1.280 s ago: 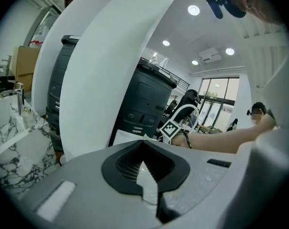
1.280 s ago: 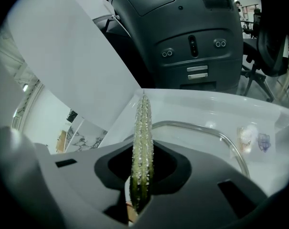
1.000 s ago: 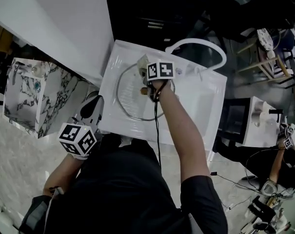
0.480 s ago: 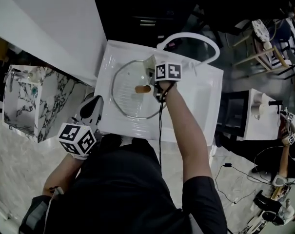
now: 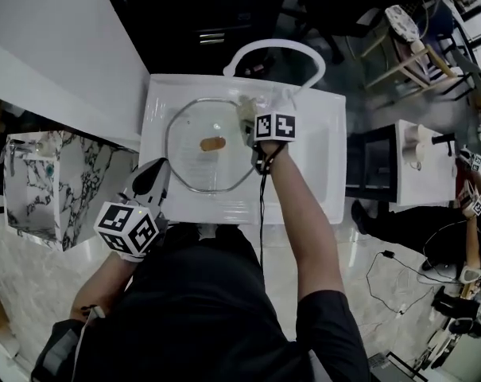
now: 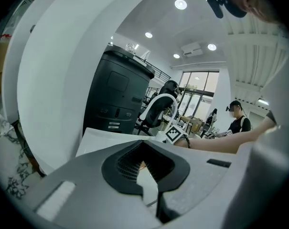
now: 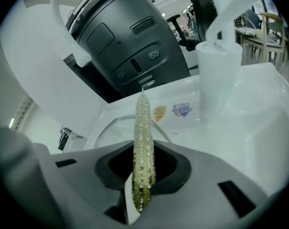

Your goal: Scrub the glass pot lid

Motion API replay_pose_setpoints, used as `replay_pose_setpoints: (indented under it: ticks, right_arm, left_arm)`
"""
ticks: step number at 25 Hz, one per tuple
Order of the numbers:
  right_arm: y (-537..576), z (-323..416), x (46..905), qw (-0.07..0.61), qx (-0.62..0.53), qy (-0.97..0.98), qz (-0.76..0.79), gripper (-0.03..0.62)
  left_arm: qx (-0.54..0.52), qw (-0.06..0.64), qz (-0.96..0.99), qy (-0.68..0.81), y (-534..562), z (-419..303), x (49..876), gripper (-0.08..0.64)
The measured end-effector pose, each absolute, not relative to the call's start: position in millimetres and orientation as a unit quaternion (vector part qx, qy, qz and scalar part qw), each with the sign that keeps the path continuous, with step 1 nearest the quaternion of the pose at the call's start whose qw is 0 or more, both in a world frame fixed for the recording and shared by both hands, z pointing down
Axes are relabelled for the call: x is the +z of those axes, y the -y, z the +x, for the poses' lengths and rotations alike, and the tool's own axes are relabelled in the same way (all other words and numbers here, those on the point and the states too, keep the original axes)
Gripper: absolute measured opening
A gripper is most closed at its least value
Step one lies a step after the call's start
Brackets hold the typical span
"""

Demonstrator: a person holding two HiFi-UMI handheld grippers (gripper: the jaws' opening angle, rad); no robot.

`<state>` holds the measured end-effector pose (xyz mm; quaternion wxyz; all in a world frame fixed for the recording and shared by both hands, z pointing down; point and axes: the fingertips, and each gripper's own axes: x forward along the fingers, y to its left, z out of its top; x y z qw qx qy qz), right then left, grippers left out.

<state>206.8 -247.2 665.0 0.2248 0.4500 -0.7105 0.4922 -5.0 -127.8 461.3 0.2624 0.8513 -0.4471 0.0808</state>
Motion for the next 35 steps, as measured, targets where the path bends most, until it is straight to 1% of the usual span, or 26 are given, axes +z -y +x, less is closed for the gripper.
replay_pose_setpoints:
  ticks: [9, 12, 14, 19, 23, 27, 31, 35]
  right_arm:
    - [222, 251, 674, 0.185, 0.494, 0.699, 0.483, 0.066]
    - [225, 258, 665, 0.182, 0.456, 0.715, 0.497, 0.066]
    - [234, 256, 652, 0.204, 0.396, 0.747, 0.495, 0.066]
    - [262, 241, 634, 0.309, 0.226, 0.802, 0.458, 0.066]
    - [278, 227, 638, 0.374, 0.130, 0.818, 0.416, 0.066]
    - [284, 206, 645, 0.421, 0.042, 0.831, 0.362, 0.066]
    - [270, 189, 665, 0.449, 0.009, 0.840, 0.303, 0.066]
    - [254, 188, 670, 0.444, 0.010, 0.844, 0.301, 0.066]
  left_arm:
    - [0.089, 0.253, 0.867, 0.420, 127, 27, 456, 0.000]
    - [0.086, 0.252, 0.867, 0.422, 125, 28, 454, 0.000]
    - [0.084, 0.252, 0.863, 0.429, 125, 24, 453, 0.000]
    - [0.078, 0.257, 0.846, 0.461, 123, -2, 453, 0.000]
    - [0.077, 0.263, 0.828, 0.489, 116, -25, 457, 0.000]
    - [0.080, 0.270, 0.813, 0.510, 111, -45, 465, 0.000]
    - [0.082, 0.276, 0.808, 0.515, 109, -50, 471, 0.000]
    - [0.084, 0.276, 0.816, 0.501, 111, -39, 471, 0.000]
